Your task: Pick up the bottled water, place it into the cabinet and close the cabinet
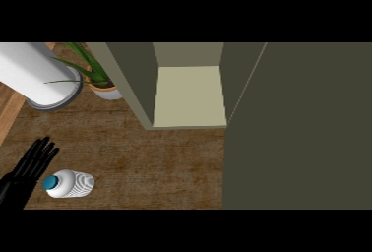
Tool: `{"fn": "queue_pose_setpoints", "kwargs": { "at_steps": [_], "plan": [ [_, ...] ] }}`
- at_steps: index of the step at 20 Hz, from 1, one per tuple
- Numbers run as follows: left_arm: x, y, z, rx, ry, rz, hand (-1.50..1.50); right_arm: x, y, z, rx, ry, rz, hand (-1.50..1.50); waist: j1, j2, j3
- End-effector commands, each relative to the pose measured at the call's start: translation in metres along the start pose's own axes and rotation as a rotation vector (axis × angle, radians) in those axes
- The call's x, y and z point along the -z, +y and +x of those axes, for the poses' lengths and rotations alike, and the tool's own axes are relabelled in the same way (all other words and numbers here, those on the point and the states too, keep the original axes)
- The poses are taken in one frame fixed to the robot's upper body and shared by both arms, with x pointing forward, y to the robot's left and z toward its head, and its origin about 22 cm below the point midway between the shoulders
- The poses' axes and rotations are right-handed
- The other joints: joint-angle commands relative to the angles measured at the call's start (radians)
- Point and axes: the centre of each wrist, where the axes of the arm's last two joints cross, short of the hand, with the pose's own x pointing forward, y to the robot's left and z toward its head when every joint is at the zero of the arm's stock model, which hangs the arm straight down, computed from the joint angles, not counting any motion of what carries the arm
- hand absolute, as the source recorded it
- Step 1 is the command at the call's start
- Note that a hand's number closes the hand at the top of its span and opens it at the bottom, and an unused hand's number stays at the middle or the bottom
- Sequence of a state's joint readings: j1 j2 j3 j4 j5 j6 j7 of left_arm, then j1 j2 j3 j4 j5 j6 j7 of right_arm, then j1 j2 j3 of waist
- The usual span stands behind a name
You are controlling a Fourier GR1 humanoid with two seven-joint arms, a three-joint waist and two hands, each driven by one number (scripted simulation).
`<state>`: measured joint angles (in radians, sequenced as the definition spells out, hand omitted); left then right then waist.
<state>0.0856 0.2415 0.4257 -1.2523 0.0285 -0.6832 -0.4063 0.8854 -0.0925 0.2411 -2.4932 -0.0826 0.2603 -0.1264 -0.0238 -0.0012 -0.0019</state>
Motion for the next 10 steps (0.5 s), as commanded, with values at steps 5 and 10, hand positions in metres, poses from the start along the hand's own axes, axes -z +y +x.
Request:
{"fn": "queue_pose_setpoints", "kwargs": {
  "at_steps": [5, 10],
  "plan": [
    [0.011, 0.006, -0.045, 0.011, 0.005, 0.042, -1.5, -0.006, 0.004, 0.041, 0.023, -0.043, -0.006, -1.5, -0.003, 0.004, -0.001],
    [-0.007, 0.0, -0.071, -0.105, 0.036, -0.049, -1.5, -0.007, 0.001, 0.028, 0.008, -0.047, 0.013, -1.5, -0.006, 0.003, -0.002]
  ]
}}
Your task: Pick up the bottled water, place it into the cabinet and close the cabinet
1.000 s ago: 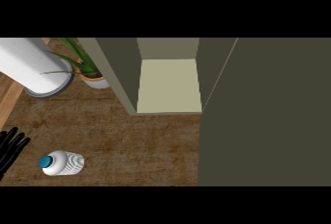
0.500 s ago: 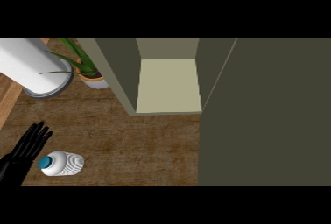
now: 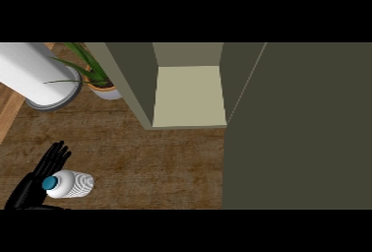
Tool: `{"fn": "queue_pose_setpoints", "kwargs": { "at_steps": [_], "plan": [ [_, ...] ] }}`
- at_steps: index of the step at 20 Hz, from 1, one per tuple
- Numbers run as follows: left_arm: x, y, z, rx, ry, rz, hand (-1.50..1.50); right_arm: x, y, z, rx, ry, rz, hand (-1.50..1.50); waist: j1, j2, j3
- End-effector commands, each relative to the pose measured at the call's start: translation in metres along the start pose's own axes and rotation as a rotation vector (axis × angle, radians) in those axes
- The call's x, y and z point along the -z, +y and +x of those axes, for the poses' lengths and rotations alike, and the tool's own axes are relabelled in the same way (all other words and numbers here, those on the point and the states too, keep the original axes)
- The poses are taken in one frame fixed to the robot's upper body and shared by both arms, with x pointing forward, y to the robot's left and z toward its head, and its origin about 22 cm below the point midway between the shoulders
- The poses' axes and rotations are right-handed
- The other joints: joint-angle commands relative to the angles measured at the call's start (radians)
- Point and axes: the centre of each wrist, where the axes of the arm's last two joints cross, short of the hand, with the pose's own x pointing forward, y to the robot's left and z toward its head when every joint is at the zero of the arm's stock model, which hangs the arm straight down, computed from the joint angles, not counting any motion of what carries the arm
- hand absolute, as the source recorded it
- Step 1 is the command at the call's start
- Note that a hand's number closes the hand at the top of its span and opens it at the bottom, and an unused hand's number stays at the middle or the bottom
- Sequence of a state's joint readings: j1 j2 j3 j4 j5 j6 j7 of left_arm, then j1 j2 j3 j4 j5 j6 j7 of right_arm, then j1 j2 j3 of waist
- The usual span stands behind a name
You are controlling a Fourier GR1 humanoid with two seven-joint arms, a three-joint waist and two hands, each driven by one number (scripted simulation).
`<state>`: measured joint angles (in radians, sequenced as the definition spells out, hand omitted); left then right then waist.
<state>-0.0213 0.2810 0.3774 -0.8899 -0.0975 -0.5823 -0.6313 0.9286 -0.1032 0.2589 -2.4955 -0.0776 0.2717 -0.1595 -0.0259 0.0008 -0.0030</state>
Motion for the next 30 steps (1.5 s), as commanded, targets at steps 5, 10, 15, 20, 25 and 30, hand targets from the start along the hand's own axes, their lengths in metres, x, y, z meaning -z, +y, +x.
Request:
{"fn": "queue_pose_setpoints", "kwargs": {
  "at_steps": [5, 10, 15, 20, 25, 30],
  "plan": [
    [0.002, -0.02, -0.035, -0.169, -0.013, -0.137, -1.5, -0.004, 0.0, 0.017, 0.006, -0.051, -0.008, -1.5, -0.003, 0.0, -0.001],
    [0.0, -0.025, -0.047, -0.208, -0.035, -0.107, -1.5, -0.012, 0.004, 0.021, -0.001, -0.01, 0.011, -1.5, -0.007, -0.001, -0.001],
    [0.011, -0.025, -0.049, -0.263, -0.061, -0.04, 1.5, -0.01, 0.005, 0.012, 0.008, -0.026, -0.001, -1.5, -0.005, 0.003, -0.002],
    [0.005, -0.045, -0.063, -0.333, -0.05, -0.068, 1.5, -0.014, 0.005, 0.024, 0.017, -0.015, 0.018, -1.5, -0.004, 0.001, -0.002],
    [0.034, -0.095, -0.071, -0.339, -0.108, 0.156, 1.5, -0.017, -0.004, 0.021, 0.002, -0.024, -0.007, -1.5, 0.002, 0.0, 0.0],
    [0.054, -0.146, -0.075, -0.331, -0.163, 0.253, 1.5, -0.012, 0.002, 0.021, 0.007, -0.039, 0.007, -1.5, 0.005, 0.001, 0.0]
  ]
}}
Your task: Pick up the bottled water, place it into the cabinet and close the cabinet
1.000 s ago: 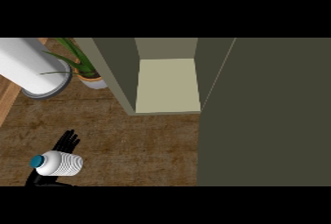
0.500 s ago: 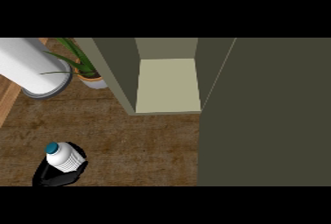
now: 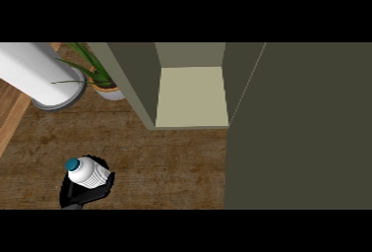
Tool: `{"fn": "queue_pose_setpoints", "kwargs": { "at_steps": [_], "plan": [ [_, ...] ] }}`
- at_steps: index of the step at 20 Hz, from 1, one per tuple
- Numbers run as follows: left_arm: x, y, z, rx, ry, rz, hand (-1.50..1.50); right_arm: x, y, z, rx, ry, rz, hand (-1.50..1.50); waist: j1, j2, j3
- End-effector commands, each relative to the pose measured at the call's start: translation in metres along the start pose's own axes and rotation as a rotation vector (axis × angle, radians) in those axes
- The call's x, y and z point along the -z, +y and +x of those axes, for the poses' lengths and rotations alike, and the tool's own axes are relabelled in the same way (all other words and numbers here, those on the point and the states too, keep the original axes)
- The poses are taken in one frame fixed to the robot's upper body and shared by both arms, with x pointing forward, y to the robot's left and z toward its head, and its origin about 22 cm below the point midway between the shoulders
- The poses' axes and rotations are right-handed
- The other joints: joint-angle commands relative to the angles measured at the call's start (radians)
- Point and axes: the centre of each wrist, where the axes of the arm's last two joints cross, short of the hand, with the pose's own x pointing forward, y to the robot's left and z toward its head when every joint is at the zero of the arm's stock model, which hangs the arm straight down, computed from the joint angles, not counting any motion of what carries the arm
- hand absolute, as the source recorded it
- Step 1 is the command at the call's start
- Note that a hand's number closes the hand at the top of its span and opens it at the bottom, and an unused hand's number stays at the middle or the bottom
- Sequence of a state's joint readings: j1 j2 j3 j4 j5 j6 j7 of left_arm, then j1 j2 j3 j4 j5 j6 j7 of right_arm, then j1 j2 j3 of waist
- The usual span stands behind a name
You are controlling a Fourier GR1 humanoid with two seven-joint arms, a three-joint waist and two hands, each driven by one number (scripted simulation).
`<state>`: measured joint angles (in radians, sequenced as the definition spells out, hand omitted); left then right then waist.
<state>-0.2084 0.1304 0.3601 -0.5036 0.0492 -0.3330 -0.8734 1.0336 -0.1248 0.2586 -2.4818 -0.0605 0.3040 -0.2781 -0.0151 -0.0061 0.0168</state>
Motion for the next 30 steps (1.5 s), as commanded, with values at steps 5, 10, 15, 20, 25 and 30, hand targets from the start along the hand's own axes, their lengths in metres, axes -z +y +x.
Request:
{"fn": "queue_pose_setpoints", "kwargs": {
  "at_steps": [5, 10, 15, 20, 25, 30],
  "plan": [
    [0.007, -0.073, -0.024, -0.132, -0.077, -0.06, 1.5, 0.006, -0.001, 0.009, 0.007, -0.019, 0.003, -1.5, -0.001, 0.006, -0.019],
    [0.032, -0.095, -0.013, -0.197, -0.058, -0.113, 1.5, 0.003, -0.002, 0.013, 0.018, -0.021, 0.0, -1.5, -0.001, 0.002, -0.017],
    [0.055, -0.125, 0.013, -0.191, -0.032, -0.148, 1.5, -0.002, 0.005, 0.012, 0.037, -0.026, -0.026, -1.5, 0.008, -0.005, -0.016],
    [0.076, -0.178, 0.039, -0.146, -0.052, -0.202, 1.5, 0.006, 0.003, 0.028, 0.039, -0.024, -0.021, -1.5, 0.007, 0.003, -0.017],
    [0.097, -0.214, 0.08, -0.023, -0.133, -0.191, 1.5, 0.004, -0.008, 0.013, 0.027, -0.039, -0.009, -1.5, 0.009, 0.002, -0.016],
    [0.097, -0.269, 0.099, 0.009, -0.107, -0.173, 1.5, 0.006, -0.005, 0.006, 0.021, -0.043, -0.043, -1.5, -0.013, 0.005, -0.017]
  ]
}}
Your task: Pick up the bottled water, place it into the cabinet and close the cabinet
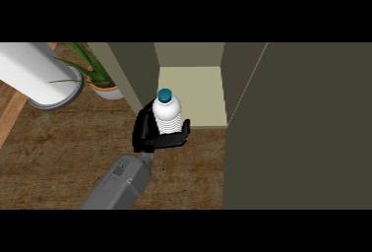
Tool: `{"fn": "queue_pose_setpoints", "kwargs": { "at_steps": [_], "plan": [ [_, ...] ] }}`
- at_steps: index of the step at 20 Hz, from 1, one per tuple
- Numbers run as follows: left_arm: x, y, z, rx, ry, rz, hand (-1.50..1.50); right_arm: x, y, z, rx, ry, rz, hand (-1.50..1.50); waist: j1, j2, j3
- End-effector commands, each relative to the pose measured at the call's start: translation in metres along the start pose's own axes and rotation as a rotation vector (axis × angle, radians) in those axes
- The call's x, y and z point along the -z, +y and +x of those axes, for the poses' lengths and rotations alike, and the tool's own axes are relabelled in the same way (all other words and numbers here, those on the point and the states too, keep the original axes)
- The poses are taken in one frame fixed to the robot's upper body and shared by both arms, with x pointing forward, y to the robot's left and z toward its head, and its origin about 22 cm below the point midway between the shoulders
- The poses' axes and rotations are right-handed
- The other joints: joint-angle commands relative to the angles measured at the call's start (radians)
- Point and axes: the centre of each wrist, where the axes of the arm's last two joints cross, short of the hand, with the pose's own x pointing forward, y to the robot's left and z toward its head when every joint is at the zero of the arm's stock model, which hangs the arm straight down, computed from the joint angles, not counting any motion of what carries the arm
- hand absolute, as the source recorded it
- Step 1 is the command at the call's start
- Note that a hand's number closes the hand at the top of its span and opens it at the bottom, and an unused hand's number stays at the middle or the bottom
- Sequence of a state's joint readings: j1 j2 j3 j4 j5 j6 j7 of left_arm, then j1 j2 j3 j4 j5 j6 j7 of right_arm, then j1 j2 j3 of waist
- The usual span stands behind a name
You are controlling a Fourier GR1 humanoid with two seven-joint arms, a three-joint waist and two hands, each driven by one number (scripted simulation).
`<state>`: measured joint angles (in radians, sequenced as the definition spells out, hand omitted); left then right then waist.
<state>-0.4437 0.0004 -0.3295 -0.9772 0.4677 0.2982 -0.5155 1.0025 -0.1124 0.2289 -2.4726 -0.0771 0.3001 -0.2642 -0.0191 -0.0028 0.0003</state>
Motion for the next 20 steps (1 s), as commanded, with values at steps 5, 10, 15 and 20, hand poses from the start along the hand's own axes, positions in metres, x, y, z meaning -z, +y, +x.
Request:
{"fn": "queue_pose_setpoints", "kwargs": {
  "at_steps": [5, 10, 15, 20],
  "plan": [
    [0.056, -0.061, 0.039, 0.145, 0.002, 0.008, 1.5, 0.012, 0.0, 0.015, 0.049, -0.046, -0.007, -1.5, -0.013, 0.01, -0.001],
    [0.075, -0.061, 0.043, 0.184, 0.056, 0.083, 1.5, 0.003, -0.009, 0.025, 0.021, -0.039, 0.004, -1.5, -0.017, 0.007, -0.001],
    [0.097, -0.049, 0.039, 0.216, 0.087, 0.109, 1.5, 0.002, -0.018, 0.008, 0.033, -0.056, -0.008, -1.5, -0.028, 0.011, 0.0],
    [0.113, -0.017, 0.038, 0.451, 0.068, 0.15, 1.5, -0.001, -0.018, 0.009, 0.032, -0.062, 0.022, -1.5, -0.05, 0.017, 0.0]
  ]
}}
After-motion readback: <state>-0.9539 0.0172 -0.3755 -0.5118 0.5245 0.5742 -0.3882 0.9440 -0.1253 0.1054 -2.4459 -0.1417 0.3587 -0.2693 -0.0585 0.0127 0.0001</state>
